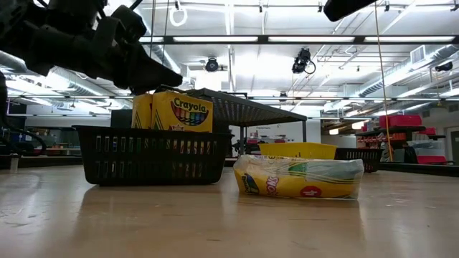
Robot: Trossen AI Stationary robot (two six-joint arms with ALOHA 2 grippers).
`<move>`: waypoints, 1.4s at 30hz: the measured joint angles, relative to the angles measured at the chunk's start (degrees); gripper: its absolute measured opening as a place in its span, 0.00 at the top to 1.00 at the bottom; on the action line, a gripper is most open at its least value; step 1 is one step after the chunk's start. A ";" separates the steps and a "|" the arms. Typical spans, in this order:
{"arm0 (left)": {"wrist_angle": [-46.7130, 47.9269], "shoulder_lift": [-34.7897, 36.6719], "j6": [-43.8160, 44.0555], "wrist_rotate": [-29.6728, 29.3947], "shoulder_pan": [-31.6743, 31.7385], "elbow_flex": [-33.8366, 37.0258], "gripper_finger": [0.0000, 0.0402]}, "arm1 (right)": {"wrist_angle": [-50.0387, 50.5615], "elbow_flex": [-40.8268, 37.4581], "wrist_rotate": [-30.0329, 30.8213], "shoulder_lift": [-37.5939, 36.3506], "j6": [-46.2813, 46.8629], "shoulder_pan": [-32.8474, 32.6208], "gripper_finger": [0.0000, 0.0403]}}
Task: Pick & Place Office Desk Supplies
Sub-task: Put the crayon box into the bottom black bin
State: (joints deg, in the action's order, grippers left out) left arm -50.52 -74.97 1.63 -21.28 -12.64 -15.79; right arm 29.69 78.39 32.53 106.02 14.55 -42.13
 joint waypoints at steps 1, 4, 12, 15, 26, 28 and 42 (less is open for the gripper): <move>1.32 0.68 0.47 -0.38 -0.02 0.00 0.87 | 0.00 -0.01 -0.03 0.00 0.00 0.00 0.99; 5.41 3.20 0.95 -1.92 -0.11 0.00 0.87 | 0.11 0.00 -0.61 0.00 0.02 0.00 0.99; 16.72 8.92 5.54 -4.31 -0.13 0.00 0.87 | 0.20 0.00 -1.77 0.00 0.02 0.00 0.99; 21.50 10.98 8.29 -4.61 -0.13 0.00 0.87 | 0.23 0.00 -1.90 0.00 0.20 0.00 0.99; 42.38 16.62 21.25 -5.41 0.89 0.00 0.87 | 1.20 0.00 -3.02 0.00 0.20 0.00 0.99; 46.27 16.62 23.97 -4.81 1.92 0.00 0.87 | 1.42 0.00 -3.02 0.00 0.20 0.00 0.99; 55.93 16.60 26.66 14.09 16.05 -0.07 0.74 | 2.85 0.00 -8.98 0.02 1.73 2.60 0.82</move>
State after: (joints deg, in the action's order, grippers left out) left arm 5.41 -58.37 28.29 -7.19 3.40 -15.86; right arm 32.55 78.39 23.55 106.04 16.27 -39.53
